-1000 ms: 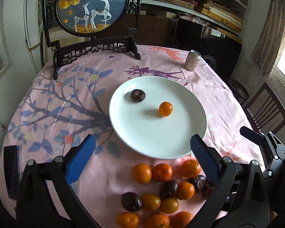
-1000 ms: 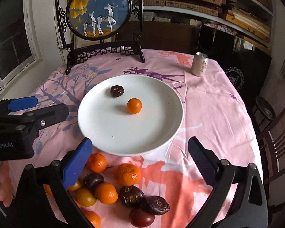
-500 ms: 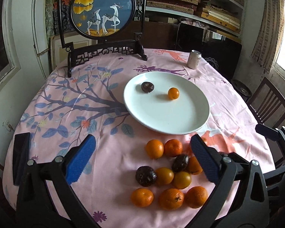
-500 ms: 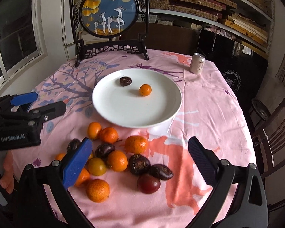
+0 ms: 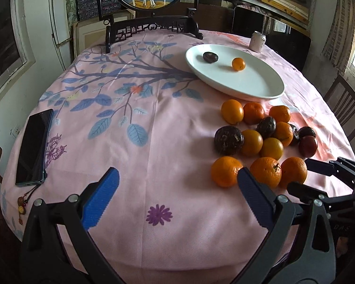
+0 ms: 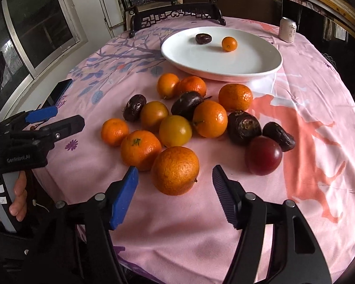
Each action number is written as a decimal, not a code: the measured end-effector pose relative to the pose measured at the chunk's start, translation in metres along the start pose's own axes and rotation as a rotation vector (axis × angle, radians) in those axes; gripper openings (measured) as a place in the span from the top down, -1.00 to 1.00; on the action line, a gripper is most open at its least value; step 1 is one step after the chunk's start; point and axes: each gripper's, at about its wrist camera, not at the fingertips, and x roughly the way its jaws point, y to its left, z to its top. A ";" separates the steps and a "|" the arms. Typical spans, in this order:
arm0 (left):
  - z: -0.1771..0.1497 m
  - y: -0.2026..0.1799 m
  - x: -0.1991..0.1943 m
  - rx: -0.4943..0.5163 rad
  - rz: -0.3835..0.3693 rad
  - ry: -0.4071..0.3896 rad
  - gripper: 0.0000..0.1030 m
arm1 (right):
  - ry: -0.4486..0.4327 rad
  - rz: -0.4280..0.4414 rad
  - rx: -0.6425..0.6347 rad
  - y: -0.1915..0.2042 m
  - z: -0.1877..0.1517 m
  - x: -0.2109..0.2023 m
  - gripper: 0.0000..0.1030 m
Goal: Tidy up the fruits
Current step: 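Grasp a large orange with the right gripper while the left gripper grasps a tangerine, then lower both oranges onto the white plate and open both grippers, then grasp a dark red plum with the right gripper while the left gripper grasps an orange, then place the plum and orange on the white plate, opening both grippers, then grasp a dark purple fruit with the right gripper while the left gripper grasps another, then lower both dark fruits onto the white plate and open both grippers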
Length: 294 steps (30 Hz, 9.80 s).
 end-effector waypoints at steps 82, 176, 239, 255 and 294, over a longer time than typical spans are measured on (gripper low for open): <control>0.168 -0.058 0.041 -0.008 -0.083 -0.064 -0.92 | -0.220 -0.256 0.021 -0.094 0.109 -0.042 -0.97; 0.281 -0.092 0.224 -0.023 -0.150 0.221 0.10 | -0.020 -0.149 0.009 -0.132 0.240 0.106 0.21; 0.021 -0.051 0.071 0.105 -0.004 0.163 -0.90 | -0.014 -0.192 0.155 -0.092 0.002 -0.010 0.13; 0.036 -0.057 0.052 0.097 -0.126 0.096 0.27 | -0.047 -0.158 0.158 -0.085 0.008 -0.020 0.13; 0.248 -0.071 0.181 -0.006 -0.012 0.128 -0.73 | -0.057 -0.217 -0.047 -0.112 0.218 0.084 -0.28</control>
